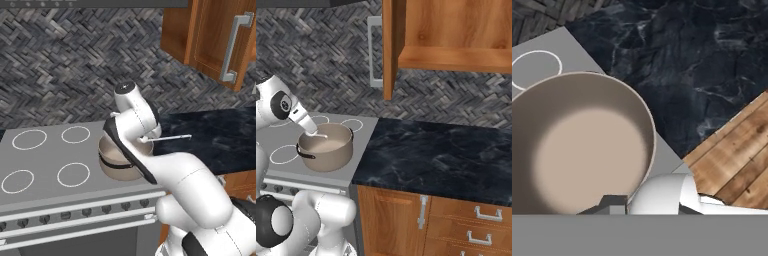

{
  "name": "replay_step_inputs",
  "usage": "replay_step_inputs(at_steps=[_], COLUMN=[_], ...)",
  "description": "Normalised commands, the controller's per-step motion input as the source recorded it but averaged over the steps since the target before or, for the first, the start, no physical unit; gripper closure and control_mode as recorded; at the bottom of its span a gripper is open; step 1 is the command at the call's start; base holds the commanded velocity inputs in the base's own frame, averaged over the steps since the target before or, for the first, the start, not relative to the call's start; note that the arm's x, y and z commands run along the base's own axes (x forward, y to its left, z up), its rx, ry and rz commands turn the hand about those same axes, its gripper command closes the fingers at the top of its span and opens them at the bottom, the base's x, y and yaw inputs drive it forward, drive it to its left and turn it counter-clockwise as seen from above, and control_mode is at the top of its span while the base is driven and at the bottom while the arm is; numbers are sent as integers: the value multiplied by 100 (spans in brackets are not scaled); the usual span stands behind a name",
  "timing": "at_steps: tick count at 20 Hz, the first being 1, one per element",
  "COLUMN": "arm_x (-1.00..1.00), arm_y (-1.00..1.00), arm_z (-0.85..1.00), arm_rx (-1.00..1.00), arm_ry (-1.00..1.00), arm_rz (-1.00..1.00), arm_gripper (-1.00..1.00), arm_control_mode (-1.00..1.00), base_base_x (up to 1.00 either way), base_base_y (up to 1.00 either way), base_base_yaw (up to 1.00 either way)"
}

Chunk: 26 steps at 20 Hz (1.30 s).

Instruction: Open the cabinet and move the ladle to the pot. Then close the cabinet.

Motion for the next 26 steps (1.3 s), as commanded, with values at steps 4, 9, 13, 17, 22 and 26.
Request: replay_step_inputs(at_steps=[4,9,13,17,22,26], arm_x=[1,9,4,11,14,15], arm_y=[0,-3,0,0,0,0], arm_z=[-19,-30,-26,-24,-18,-14], arm_rx=[3,2,2,2,2,1], arm_ry=[1,1,1,1,1,1], arm_rz=[0,0,0,0,0,0], arm_gripper=[100,100,100,100,100,100], arm_control_mode=[-100,-100,-100,-100,-100,-100], base_base_x=[0,0,0,0,0,0], base_base_y=[0,0,0,0,0,0], base_base_yaw=[0,0,0,0,0,0])
